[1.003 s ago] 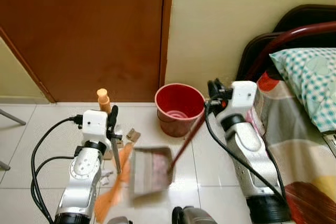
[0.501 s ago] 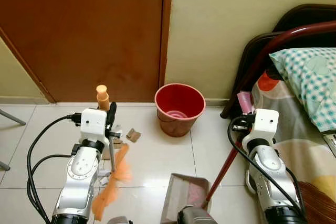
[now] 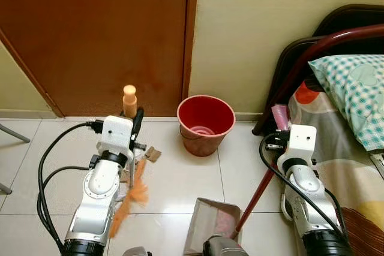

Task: Sweep floor

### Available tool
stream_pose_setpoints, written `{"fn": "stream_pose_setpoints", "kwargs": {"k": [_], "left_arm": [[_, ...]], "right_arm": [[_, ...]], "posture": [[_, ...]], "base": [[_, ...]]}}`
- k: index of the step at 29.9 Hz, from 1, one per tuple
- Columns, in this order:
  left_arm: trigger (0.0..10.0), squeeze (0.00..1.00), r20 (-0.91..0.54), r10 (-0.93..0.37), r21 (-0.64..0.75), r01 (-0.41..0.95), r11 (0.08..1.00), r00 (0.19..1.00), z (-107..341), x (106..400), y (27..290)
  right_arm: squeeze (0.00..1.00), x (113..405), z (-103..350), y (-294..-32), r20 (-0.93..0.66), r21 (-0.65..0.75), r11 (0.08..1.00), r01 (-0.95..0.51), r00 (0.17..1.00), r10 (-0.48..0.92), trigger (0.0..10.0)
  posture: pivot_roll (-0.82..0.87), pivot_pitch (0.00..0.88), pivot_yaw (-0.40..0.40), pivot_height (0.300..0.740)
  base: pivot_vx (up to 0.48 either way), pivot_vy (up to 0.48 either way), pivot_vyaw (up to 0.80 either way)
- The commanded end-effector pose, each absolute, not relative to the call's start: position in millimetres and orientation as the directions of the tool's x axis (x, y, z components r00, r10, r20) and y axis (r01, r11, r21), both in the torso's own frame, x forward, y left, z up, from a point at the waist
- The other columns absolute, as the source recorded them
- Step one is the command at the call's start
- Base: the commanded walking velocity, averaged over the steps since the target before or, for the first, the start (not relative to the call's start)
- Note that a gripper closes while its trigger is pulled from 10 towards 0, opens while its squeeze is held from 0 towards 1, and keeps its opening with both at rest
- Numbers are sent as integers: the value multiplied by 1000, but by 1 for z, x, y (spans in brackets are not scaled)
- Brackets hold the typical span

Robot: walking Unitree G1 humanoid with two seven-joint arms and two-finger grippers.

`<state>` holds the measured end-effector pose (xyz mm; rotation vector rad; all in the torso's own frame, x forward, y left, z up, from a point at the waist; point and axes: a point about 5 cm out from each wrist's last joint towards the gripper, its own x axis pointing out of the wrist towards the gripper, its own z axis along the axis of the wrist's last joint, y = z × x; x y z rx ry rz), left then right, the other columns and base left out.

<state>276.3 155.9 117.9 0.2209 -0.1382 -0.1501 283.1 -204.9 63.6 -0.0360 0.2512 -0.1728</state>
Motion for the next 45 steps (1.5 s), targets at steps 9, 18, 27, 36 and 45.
{"fn": "stream_pose_setpoints", "kwargs": {"k": [9, 18, 27, 36, 45], "left_arm": [[10000, 0, 245, -207, 232, 150, 961, 947, 150, 285, 145], [10000, 0, 182, -319, 253, 270, 929, 930, 138, 300, 127], [10000, 0, -54, -416, 295, 413, 862, 908, 102, 309, 125], [10000, 0, -151, -597, 214, 616, 758, 788, 87, 288, 103], [10000, 0, -71, -657, 85, 661, 746, 750, 106, 278, 85]], "right_arm": [[0, 284, 59, -212, -274, -108, 982, 155, 945, -180, 10000], [0, 287, 59, -208, -270, -104, 984, 142, 949, -166, 10000], [0, 289, 61, -210, -262, -109, 983, 145, 950, -169, 10000], [0, 299, 67, -222, -240, -134, 976, 170, 950, -198, 10000], [0, 302, 64, -220, -247, -146, 977, 158, 950, -191, 10000]], "posture": [[18, 85, -52, 740], [12, 82, -56, 740], [4, 80, -52, 740], [15, 87, -49, 740], [20, 90, -53, 740]], "base": [[0, 0, 0], [0, 0, 0], [0, 0, 0], [0, 0, 0], [0, 0, 0]]}}
